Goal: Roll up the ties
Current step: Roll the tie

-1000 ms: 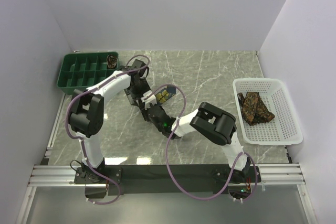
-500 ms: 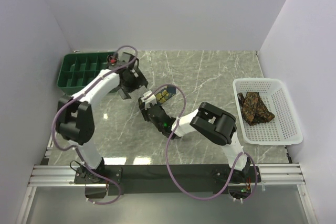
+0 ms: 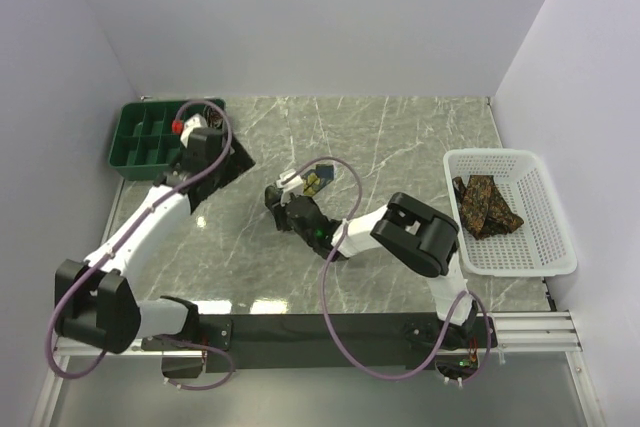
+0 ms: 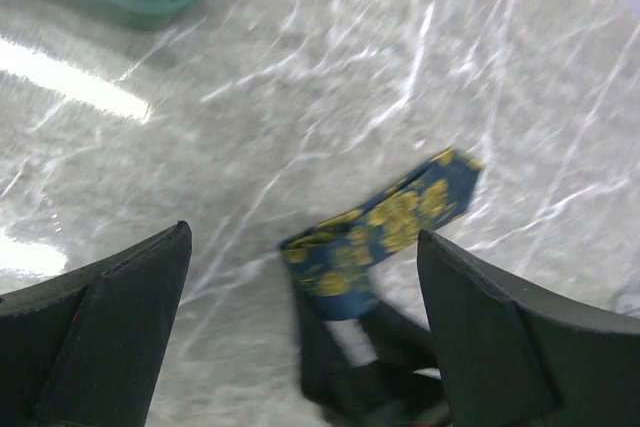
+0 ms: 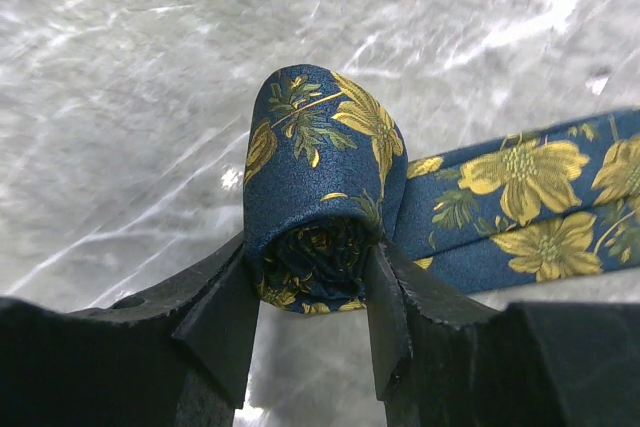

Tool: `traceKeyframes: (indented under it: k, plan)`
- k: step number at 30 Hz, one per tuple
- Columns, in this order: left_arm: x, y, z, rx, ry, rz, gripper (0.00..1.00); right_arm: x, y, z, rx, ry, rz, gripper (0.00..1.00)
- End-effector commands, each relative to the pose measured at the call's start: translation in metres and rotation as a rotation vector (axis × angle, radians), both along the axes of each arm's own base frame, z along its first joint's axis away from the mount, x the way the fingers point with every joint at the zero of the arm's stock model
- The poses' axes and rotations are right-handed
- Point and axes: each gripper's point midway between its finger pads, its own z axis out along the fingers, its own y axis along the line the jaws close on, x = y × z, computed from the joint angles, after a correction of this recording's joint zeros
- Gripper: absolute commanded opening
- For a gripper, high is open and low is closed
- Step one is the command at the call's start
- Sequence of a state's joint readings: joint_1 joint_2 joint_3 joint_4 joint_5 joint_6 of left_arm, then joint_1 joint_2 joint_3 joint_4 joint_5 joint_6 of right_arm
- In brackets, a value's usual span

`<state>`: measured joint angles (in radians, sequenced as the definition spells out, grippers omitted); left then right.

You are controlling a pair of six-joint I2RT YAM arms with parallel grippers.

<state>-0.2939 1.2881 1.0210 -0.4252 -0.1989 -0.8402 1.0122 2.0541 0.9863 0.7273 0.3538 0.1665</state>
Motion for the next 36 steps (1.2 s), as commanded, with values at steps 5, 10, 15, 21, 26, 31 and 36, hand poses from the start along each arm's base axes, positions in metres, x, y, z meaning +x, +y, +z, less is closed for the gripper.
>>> traceKeyframes:
  k: [5,10,15,21,26,31,36]
  plan:
    - [-0.008,-0.023,-0.008,0.051,-0.176,-0.210,1.00,-0.016,-0.039,-0.025,0.169,0.319,-0.068,0.00]
    - [-0.024,-0.050,-0.014,0.167,-0.264,-0.385,0.99,-0.025,-0.054,-0.030,0.389,0.539,-0.079,0.00]
    - [-0.042,-0.082,-0.019,0.253,-0.321,-0.548,1.00,-0.023,-0.072,-0.036,0.566,0.701,-0.135,0.00]
    - [-0.053,-0.113,-0.042,0.369,-0.298,-0.704,0.99,-0.033,-0.077,-0.050,0.709,0.912,-0.167,0.00]
    - [-0.055,-0.132,-0.061,0.458,-0.273,-0.810,1.00,-0.030,-0.086,-0.056,0.760,0.992,-0.203,0.00]
    - [-0.046,-0.146,-0.065,0.487,-0.274,-0.866,0.99,-0.029,-0.092,-0.055,0.755,1.023,-0.207,0.00]
    - [-0.034,-0.158,-0.073,0.538,-0.274,-0.932,0.99,-0.030,-0.091,-0.053,0.781,1.056,-0.187,0.00]
